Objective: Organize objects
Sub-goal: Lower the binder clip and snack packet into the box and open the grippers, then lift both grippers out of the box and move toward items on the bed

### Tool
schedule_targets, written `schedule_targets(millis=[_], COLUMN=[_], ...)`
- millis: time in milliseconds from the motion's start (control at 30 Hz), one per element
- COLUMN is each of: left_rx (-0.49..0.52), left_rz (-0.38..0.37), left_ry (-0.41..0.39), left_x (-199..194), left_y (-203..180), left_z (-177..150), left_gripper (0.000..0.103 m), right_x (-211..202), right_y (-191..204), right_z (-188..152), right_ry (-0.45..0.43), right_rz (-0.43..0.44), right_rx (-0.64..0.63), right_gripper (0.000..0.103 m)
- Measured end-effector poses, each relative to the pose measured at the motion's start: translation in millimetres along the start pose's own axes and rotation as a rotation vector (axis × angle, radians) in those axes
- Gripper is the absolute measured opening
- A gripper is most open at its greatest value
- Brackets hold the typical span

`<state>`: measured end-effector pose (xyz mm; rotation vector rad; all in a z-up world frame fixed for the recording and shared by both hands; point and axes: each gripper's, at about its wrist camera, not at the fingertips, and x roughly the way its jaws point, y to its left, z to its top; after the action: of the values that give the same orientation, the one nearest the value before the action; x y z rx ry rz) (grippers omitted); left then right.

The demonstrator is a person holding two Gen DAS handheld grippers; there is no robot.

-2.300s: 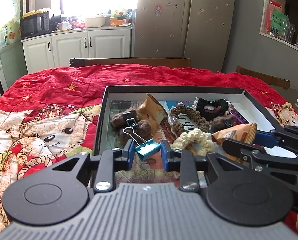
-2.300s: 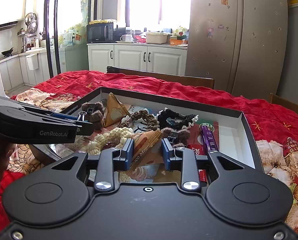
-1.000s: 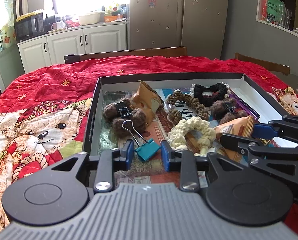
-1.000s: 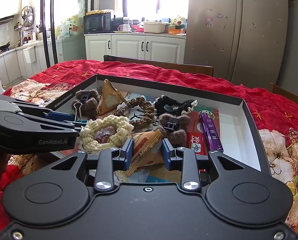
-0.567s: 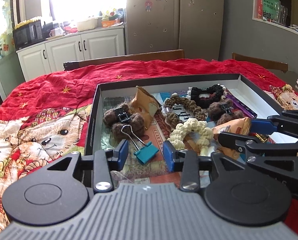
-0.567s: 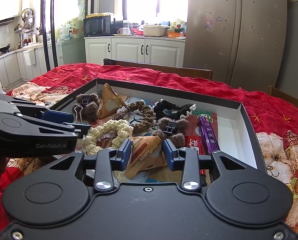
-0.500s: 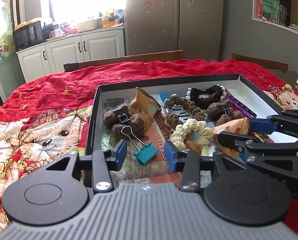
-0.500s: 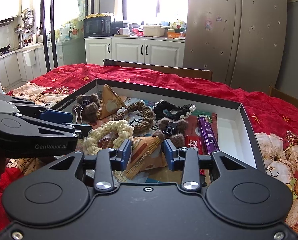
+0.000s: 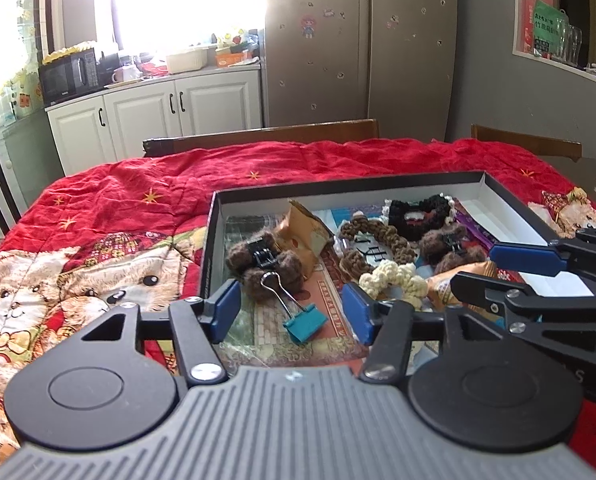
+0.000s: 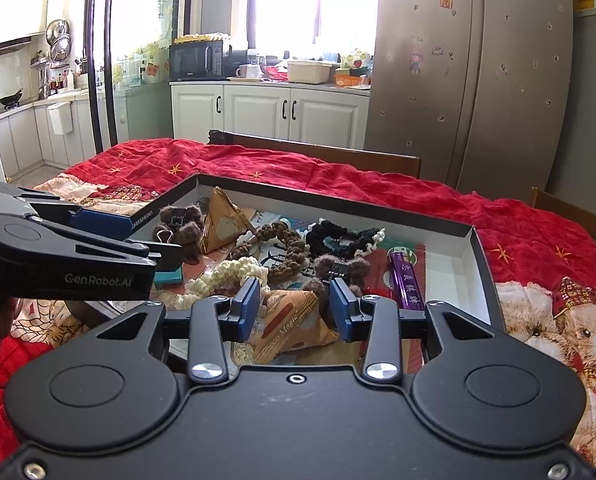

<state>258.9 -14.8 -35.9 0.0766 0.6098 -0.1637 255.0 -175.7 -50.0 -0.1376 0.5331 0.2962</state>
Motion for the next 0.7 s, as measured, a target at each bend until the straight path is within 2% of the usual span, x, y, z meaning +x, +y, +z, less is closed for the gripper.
schedule_targets(millis=[367,700], left_rx=[-0.009,-0.005], left_rz=[0.029,0.023], left_ry=[-0.044,-0.082], left_x=[-27.5,-58.2], left_y=[0.4,-5.4], left_z=[11.3,19.8], left_gripper=[0.079,0.082], right_x=[-29.0,-68.8], right_y=[-4.9,-7.4], right_z=[14.6,22.8], right_ry=[-0.035,-0.064], right_rz=[-0.015,-0.033], right_rx=[0.006,-0.027], right_gripper=[0.040,0.043])
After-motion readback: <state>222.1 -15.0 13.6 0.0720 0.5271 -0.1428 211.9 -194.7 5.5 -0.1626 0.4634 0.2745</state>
